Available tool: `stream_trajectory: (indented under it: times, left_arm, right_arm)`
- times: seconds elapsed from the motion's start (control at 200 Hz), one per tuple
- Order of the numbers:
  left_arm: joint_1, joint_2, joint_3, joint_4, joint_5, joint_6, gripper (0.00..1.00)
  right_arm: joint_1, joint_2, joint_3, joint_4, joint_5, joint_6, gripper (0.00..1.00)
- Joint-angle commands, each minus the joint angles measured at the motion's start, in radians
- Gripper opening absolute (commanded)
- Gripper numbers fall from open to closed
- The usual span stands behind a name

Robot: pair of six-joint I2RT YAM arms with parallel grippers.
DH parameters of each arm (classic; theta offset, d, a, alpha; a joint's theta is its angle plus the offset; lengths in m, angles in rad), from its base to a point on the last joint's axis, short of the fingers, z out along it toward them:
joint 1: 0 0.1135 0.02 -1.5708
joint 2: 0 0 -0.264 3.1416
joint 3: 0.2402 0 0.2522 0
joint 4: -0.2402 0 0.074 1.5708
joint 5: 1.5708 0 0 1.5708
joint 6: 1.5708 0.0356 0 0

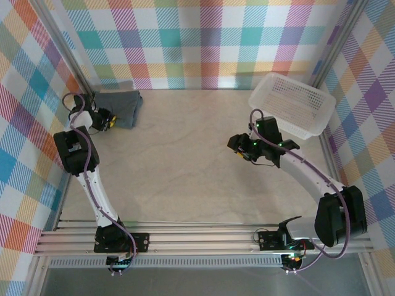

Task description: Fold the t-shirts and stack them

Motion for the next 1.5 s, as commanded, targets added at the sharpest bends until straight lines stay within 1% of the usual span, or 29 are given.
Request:
stream_trajectory:
  times: [0.0, 0.01, 0.02, 0.11, 0.12, 0.125, 0.13, 0.14, 0.15, 0.16, 0.23, 0.325, 0.37, 0.4, 0.46, 0.525, 0.59, 0.625, 0.645, 0.7, 0.74, 0.765, 0.815, 0.905, 1.0, 1.135, 1.245, 1.379, 1.494]
  left_arm:
    - [0.003, -0.051, 0.004, -0.041, -0.024, -0.003, 0.89]
    - [0.002, -0.06, -0.002, -0.041, -0.027, -0.005, 0.96]
    - [0.0, -0.071, -0.009, -0.04, -0.03, -0.009, 0.99]
    - [-0.016, -0.202, -0.109, 0.0, -0.06, -0.048, 1.0]
    - [-0.017, -0.22, -0.128, 0.015, -0.061, -0.055, 1.0]
    - [-0.018, -0.231, -0.139, 0.022, -0.061, -0.058, 1.0]
    - [-0.019, -0.24, -0.148, 0.028, -0.062, -0.062, 1.0]
    - [-0.021, -0.262, -0.17, 0.043, -0.062, -0.067, 1.0]
    - [-0.022, -0.283, -0.196, 0.053, -0.062, -0.073, 1.0]
    - [-0.025, -0.304, -0.208, 0.067, -0.064, -0.078, 1.0]
    - [-0.045, -0.455, -0.328, 0.079, -0.108, -0.082, 1.0]
    - [-0.068, -0.669, -0.443, 0.01, -0.207, -0.047, 1.0]
    - [-0.068, -0.764, -0.505, -0.008, -0.223, -0.033, 1.0]
    - [-0.098, -0.82, -0.53, -0.034, -0.229, -0.024, 1.0]
    - [-0.115, -0.927, -0.577, -0.115, -0.285, -0.006, 1.0]
    - [-0.141, -1.065, -0.658, -0.172, -0.4, -0.009, 1.0]
    - [-0.174, -1.211, -0.761, -0.219, -0.613, -0.072, 1.0]
    - [-0.199, -1.294, -0.842, -0.19, -0.712, -0.091, 1.0]
    - [-0.206, -1.344, -0.903, -0.137, -0.74, -0.077, 1.0]
    - [-0.213, -1.479, -1.085, 0.052, -0.771, -0.025, 1.0]
    - [-0.227, -1.536, -1.192, 0.158, -0.786, 0.041, 1.0]
    - [-0.247, -1.537, -1.23, 0.221, -0.786, 0.128, 1.0]
    - [-0.263, -1.501, -1.282, 0.279, -0.713, 0.297, 1.0]
    - [-0.264, -1.446, -1.331, 0.352, -0.66, 0.37, 1.0]
    - [-0.264, -1.418, -1.423, 0.544, -0.643, 0.371, 1.0]
    - [-0.264, -1.295, -1.475, 0.722, -0.644, 0.426, 1.0]
    - [-0.262, -1.155, -1.43, 0.765, -0.617, 0.457, 1.0]
    - [-0.262, -0.997, -1.402, 0.867, -0.654, 0.461, 1.0]
    - [-0.257, -0.907, -1.352, 0.917, -0.641, 0.475, 1.0]
  right_arm:
    - [0.003, 0.005, 0.038, -0.006, -0.011, -0.048, 0.5]
    - [0.003, 0.005, 0.039, -0.008, -0.01, -0.049, 0.5]
    - [0.003, 0.005, 0.041, -0.01, -0.008, -0.052, 0.51]
    - [0.003, -0.005, 0.057, -0.033, 0.018, -0.069, 0.59]
    - [0.003, -0.009, 0.058, -0.036, 0.024, -0.073, 0.62]
    - [0.003, -0.01, 0.059, -0.037, 0.028, -0.075, 0.69]
    - [0.003, -0.01, 0.059, -0.037, 0.028, -0.075, 0.69]
    - [0.003, -0.012, 0.06, -0.039, 0.031, -0.076, 0.8]
    - [0.002, -0.018, 0.062, -0.041, 0.041, -0.081, 0.97]
    - [0.001, -0.021, 0.063, -0.042, 0.046, -0.083, 0.99]
    - [0.001, -0.047, 0.082, -0.075, 0.095, -0.111, 1.0]
    - [0.0, -0.082, 0.116, -0.152, 0.202, -0.152, 1.0]
    - [0.002, -0.109, 0.125, -0.179, 0.277, -0.173, 1.0]
    - [0.001, -0.13, 0.118, -0.181, 0.315, -0.186, 1.0]
    - [0.002, -0.161, 0.109, -0.186, 0.381, -0.227, 1.0]
    - [0.004, -0.209, 0.083, -0.191, 0.49, -0.256, 1.0]
    - [0.002, -0.274, 0.009, -0.156, 0.641, -0.267, 1.0]
    - [-0.002, -0.311, -0.055, -0.089, 0.689, -0.305, 1.0]
    - [-0.004, -0.334, -0.1, -0.028, 0.694, -0.351, 1.0]
    - [-0.005, -0.398, -0.257, 0.158, 0.727, -0.452, 1.0]
    - [-0.006, -0.432, -0.344, 0.249, 0.761, -0.478, 1.0]
    - [-0.007, -0.458, -0.406, 0.306, 0.786, -0.505, 1.0]
    - [-0.007, -0.489, -0.478, 0.365, 0.81, -0.556, 1.0]
    - [-0.012, -0.517, -0.548, 0.413, 0.847, -0.636, 1.0]
    - [-0.031, -0.466, -0.579, 0.512, 0.843, -0.746, 1.0]
    - [-0.112, -0.304, -0.636, 0.707, 0.743, -0.744, 1.0]
    - [-0.138, -0.164, -0.615, 0.851, 0.678, -0.789, 1.0]
    - [-0.181, -0.005, -0.565, 1.016, 0.6, -0.814, 1.0]
    - [-0.22, 0.083, -0.522, 1.069, 0.532, -0.873, 1.0]
